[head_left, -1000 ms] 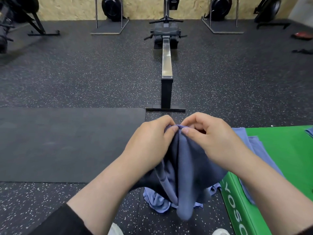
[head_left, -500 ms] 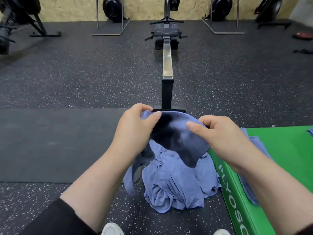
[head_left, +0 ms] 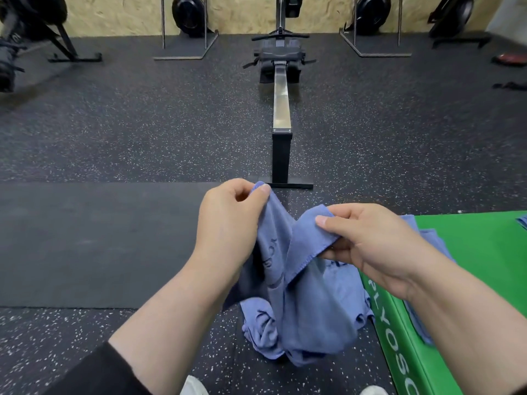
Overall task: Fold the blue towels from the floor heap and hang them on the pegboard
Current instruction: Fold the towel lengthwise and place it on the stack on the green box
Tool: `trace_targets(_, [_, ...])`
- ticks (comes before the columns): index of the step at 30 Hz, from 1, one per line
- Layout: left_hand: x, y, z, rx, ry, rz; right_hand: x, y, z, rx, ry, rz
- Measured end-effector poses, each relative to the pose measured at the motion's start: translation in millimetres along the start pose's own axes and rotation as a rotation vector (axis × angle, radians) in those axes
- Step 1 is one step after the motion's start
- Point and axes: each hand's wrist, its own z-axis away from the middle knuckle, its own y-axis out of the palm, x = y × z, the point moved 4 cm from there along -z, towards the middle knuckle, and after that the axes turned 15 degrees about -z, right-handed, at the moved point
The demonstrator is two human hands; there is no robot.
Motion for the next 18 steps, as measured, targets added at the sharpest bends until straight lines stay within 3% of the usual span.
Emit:
trace_targets(6, [-15.6, 12.0, 18.2, 0.084, 0.078, 0.077, -4.4, 9.9, 0.1, -0.020, 0.000, -0.135])
trace_targets(10, [-21.4, 24.8, 28.8, 0.140, 0.147, 0.003, -3.1, 20.9, 2.3, 0.043, 0.028, -0.315])
trace_targets(13, [-24.6, 33.3, 36.1, 0.105, 0.324, -0.112, 0.1, 26.6, 5.0, 0.078, 0.033, -0.470])
trace_targets(18, [-23.4, 41.9, 42.7, 0.171, 0.443, -0.209, -2.0, 16.8, 2.8, 0.000, 0.041, -0.529])
